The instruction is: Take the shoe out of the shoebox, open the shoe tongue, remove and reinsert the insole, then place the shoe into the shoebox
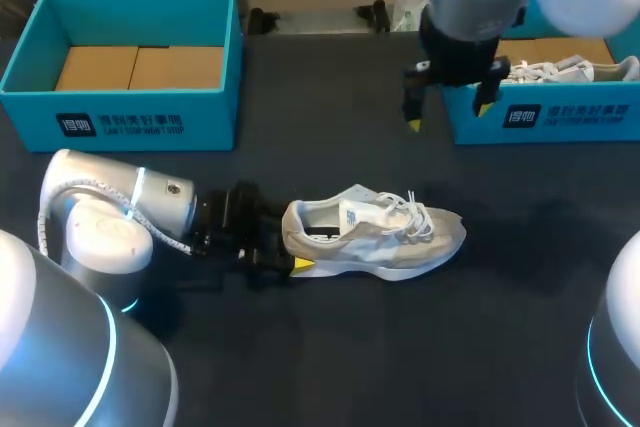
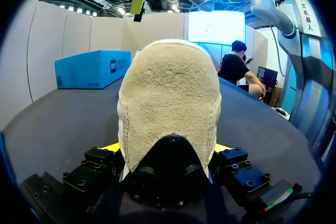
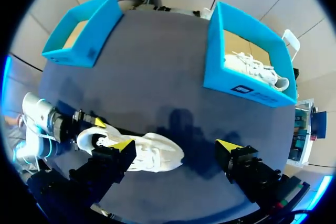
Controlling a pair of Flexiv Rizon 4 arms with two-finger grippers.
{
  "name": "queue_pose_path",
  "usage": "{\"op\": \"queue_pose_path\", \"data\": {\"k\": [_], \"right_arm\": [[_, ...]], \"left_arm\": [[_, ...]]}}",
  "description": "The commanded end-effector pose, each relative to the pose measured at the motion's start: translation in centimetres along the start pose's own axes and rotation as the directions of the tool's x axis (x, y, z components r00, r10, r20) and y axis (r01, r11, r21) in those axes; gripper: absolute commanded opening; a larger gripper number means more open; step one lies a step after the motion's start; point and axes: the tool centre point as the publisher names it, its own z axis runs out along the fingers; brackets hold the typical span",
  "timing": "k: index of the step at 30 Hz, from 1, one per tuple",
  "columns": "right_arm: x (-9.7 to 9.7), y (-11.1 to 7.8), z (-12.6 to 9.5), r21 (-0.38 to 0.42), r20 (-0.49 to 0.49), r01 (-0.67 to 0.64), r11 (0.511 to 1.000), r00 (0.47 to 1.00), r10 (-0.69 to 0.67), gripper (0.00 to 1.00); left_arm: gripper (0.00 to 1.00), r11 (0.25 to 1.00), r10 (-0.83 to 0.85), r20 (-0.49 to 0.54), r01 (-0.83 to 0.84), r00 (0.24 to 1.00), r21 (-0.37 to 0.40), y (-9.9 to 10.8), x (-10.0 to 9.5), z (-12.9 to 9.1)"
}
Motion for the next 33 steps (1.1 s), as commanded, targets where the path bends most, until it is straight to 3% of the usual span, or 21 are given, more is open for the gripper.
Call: {"op": "queue_pose_path", "data": {"k": [1,6,8,33], "right_arm": [[3.0,-0.2,1.0,0.025,0.022,0.014,1.000,1.000,-0.015,1.00],[5.4,-1.6,1.6,0.026,-0.010,0.024,0.999,1.000,-0.024,1.00],[6.6,-2.0,2.0,0.055,-0.057,0.115,0.992,0.992,-0.112,1.00],[6.9,-2.4,2.1,0.053,-0.066,0.114,0.992,0.992,-0.111,1.00]], "left_arm": [[0.00,1.000,0.000,-0.002,0.000,1.000,-0.002,0.0,0.0,0.0],[0.00,1.000,0.000,-0.002,0.000,1.000,-0.002,0.0,0.0,0.0],[0.00,1.000,0.000,-0.002,0.000,1.000,-0.002,0.0,0.0,0.0],[0.00,1.000,0.000,-0.002,0.000,1.000,-0.002,0.0,0.0,0.0]]}}
